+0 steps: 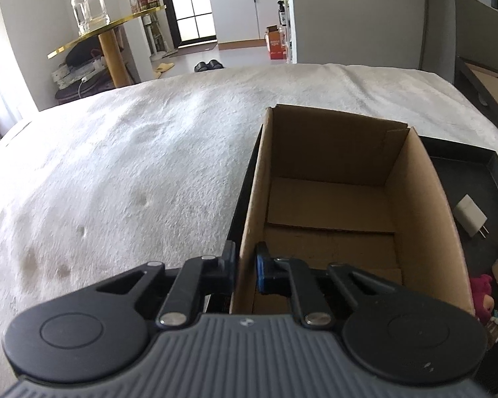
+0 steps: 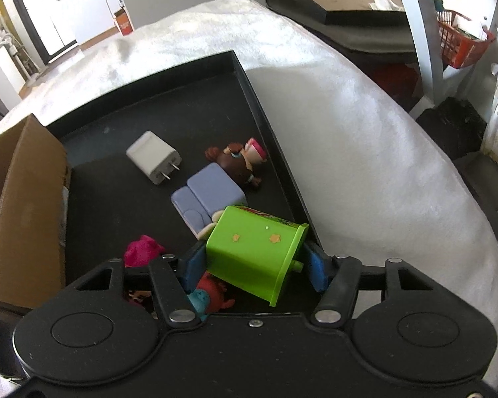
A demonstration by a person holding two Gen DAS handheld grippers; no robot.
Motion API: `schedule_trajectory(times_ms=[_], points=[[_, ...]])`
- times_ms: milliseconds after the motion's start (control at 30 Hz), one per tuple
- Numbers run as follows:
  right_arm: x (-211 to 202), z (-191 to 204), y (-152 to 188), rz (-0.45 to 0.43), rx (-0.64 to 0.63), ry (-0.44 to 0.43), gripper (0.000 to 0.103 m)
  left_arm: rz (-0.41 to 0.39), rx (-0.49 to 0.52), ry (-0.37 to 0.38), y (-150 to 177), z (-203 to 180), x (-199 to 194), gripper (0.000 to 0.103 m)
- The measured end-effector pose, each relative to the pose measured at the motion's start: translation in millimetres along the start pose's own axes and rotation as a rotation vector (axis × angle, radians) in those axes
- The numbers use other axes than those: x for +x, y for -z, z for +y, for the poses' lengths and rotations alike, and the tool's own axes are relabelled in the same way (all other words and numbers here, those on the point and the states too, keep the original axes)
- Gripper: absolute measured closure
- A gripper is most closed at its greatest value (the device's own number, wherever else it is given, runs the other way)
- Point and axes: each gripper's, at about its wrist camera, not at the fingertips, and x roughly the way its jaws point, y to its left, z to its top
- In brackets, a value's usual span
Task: Organize rigid objects
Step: 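Move the right gripper down onto the lime-green cube and close, then carry the green cube with the right gripper into the cardboard box and release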
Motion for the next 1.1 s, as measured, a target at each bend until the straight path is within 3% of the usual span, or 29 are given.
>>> schedule_trajectory(times_ms=[267,533,1100], points=[[-15.2,1.3,-4.3,-0.051,0.000,-0.022,0.044,-0.004,0.015,-0.003,-2.7,-0.8,-8.5,0.094],[-29.9,8.0,-11.8,-0.121,-0.020,-0.117,0.044,-0.011,0.044,-0.018,-0.3,-4.2,-8.3,0.094],[-47.0,50.8,-14.9,-0.199,-0.117,-0.353,0.044,0.008,0.062,0.090,10.8,6.4,-13.1,0.096]])
